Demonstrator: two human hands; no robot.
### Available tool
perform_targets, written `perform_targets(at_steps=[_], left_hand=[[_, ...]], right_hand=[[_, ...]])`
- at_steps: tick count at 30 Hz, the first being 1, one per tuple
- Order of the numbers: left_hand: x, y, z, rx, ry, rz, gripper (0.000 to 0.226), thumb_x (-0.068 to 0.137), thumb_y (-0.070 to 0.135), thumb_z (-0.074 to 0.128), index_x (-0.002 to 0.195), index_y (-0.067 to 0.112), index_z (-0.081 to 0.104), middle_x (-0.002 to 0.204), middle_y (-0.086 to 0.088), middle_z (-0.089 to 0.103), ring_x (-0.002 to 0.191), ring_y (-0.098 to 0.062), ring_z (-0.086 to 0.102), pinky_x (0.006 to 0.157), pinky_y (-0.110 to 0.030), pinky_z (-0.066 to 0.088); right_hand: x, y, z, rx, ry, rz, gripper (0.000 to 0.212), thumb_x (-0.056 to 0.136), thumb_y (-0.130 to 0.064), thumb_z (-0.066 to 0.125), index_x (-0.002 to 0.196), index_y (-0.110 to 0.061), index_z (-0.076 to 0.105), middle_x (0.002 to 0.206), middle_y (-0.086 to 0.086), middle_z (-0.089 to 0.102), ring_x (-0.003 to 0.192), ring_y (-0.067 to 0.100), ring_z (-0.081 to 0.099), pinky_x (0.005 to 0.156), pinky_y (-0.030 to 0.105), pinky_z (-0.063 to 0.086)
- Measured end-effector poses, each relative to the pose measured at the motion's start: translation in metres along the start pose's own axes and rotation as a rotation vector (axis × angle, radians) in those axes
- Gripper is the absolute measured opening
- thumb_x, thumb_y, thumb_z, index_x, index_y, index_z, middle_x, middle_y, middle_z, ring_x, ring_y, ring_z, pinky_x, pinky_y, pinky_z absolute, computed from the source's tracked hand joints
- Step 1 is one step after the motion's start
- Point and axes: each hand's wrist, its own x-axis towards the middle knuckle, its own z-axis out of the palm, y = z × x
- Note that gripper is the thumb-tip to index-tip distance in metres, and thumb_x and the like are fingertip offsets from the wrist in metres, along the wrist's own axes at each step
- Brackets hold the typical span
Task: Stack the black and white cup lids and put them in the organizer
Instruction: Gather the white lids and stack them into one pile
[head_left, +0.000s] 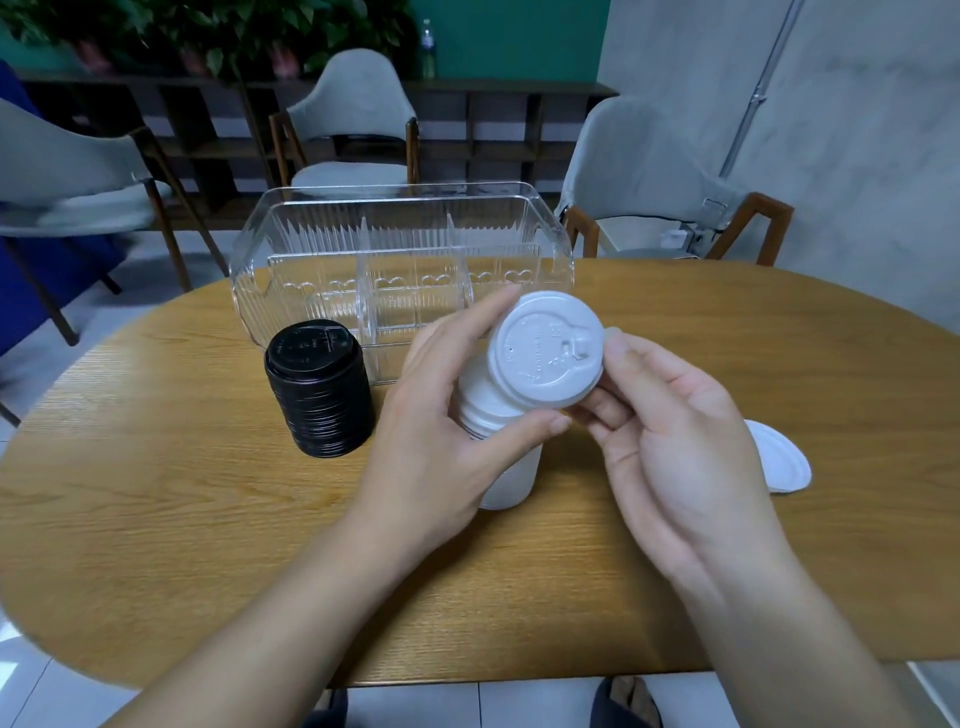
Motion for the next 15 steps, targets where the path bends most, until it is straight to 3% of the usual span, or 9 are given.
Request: perform_targets(at_steps=[4,10,15], left_hand=[[0.002,0.002,-0.004,0.017,0.025,-0.007,0.083,0.081,0.04,0.098,0.154,0.026,0.06,0.15,0.015,0.065,0.146,-0.02,0.057,0.12,-0.029,0.043],[0.003,0.001,-0.017,0.157,0.003,0.067,0.07,0.085,0.049,0.093,0.143,0.018,0.069,0.145,0.009,0.067,0.149,-0.021,0.055,0.124,-0.036,0.041],[0.001,0.0,-0.025,0.209,-0.028,0.082,0.077,0.081,0.055,0.093,0.144,0.018,0.069,0.147,0.01,0.067,0.155,-0.022,0.049,0.128,-0.037,0.038]], right_hand=[[-0.002,-0.005,0.002,-0.156,-0.05,-0.129,0.029,0.107,-0.021,0.065,0.13,-0.007,0.076,0.124,0.009,0.081,0.119,0.023,0.076,0.109,0.043,0.057],[-0.008,-0.009,-0.002,-0.65,-0.23,-0.401,0.077,0.082,-0.025,0.094,0.152,-0.025,0.061,0.15,-0.013,0.068,0.146,0.012,0.058,0.123,0.04,0.044],[-0.004,-0.004,-0.002,-0.721,-0.211,-0.394,0.063,0.082,-0.022,0.096,0.14,-0.026,0.072,0.14,-0.015,0.073,0.14,0.01,0.063,0.12,0.042,0.048]])
